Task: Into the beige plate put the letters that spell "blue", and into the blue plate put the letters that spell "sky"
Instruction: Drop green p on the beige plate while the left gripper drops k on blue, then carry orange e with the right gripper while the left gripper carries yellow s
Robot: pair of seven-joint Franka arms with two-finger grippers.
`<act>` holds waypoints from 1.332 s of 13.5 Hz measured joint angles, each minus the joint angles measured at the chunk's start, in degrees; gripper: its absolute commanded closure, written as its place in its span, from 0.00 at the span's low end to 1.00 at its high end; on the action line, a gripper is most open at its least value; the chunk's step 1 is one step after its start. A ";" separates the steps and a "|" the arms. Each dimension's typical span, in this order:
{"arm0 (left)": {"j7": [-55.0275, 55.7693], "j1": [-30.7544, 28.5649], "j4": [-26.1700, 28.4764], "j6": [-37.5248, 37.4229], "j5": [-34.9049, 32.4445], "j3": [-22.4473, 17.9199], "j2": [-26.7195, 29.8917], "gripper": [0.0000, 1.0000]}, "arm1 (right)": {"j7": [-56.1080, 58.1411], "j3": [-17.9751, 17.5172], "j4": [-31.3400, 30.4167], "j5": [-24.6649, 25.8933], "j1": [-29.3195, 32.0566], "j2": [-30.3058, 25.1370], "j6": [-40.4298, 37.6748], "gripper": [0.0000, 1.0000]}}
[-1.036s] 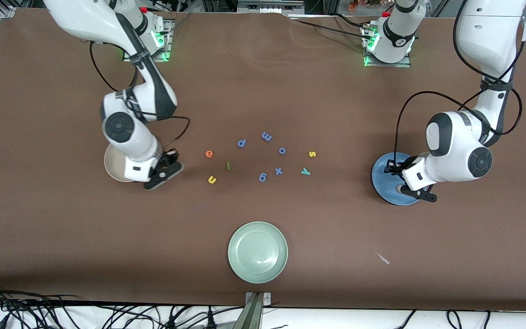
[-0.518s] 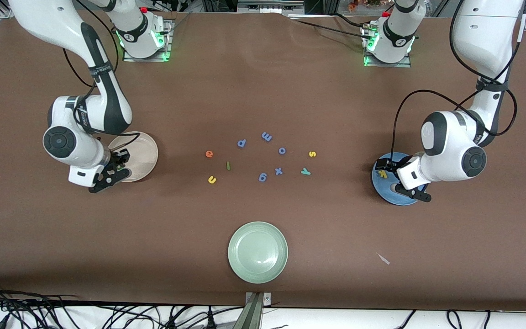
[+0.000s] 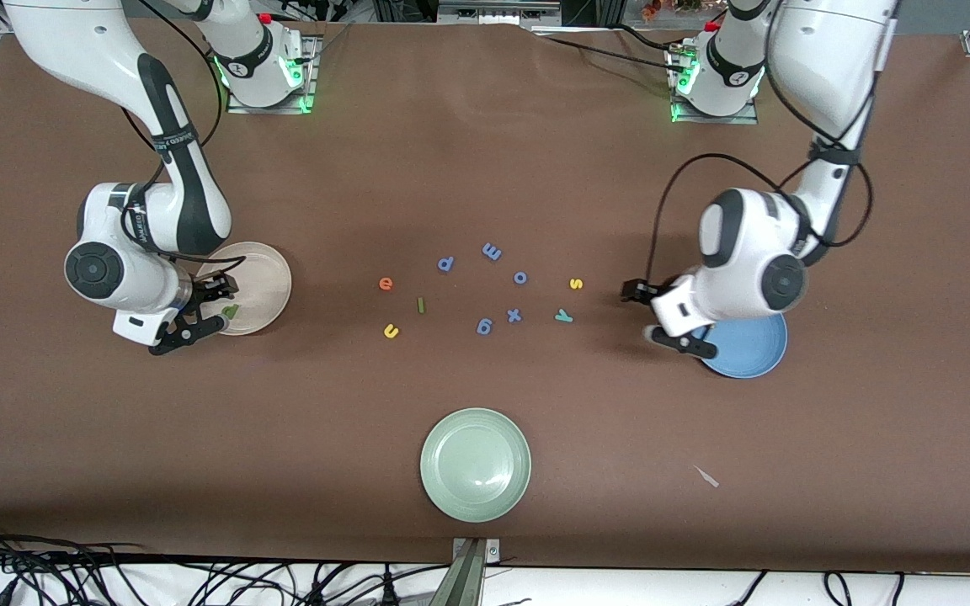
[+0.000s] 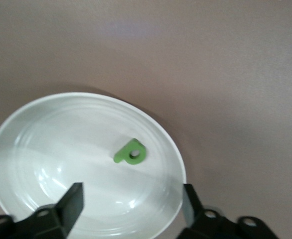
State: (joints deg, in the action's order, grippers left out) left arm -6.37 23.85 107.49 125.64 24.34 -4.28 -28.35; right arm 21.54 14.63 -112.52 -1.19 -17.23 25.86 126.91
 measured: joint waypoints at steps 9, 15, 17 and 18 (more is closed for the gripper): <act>14.05 11.16 9.86 16.28 0.00 -0.29 -0.51 0.21 | -36.26 -15.76 0.41 -0.77 -1.01 -1.64 0.28 0.00; 17.45 12.66 12.17 19.67 0.00 -0.27 -0.56 0.37 | -54.20 -22.38 -1.60 -0.78 -1.72 -1.03 7.48 0.00; 17.49 12.73 12.17 19.90 0.00 -0.27 -0.56 0.55 | -56.67 -22.55 -2.92 -0.77 -3.21 -0.19 10.35 0.00; 17.49 12.73 12.17 19.96 0.00 -0.28 -0.57 0.55 | -57.38 -22.57 -3.04 -0.77 -4.23 0.52 11.14 0.00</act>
State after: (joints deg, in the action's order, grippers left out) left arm 11.13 36.58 119.66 145.59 24.35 -4.55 -28.92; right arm -35.84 -7.94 -115.56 -1.96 -21.46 26.37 138.05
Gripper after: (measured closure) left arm 0.436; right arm 0.000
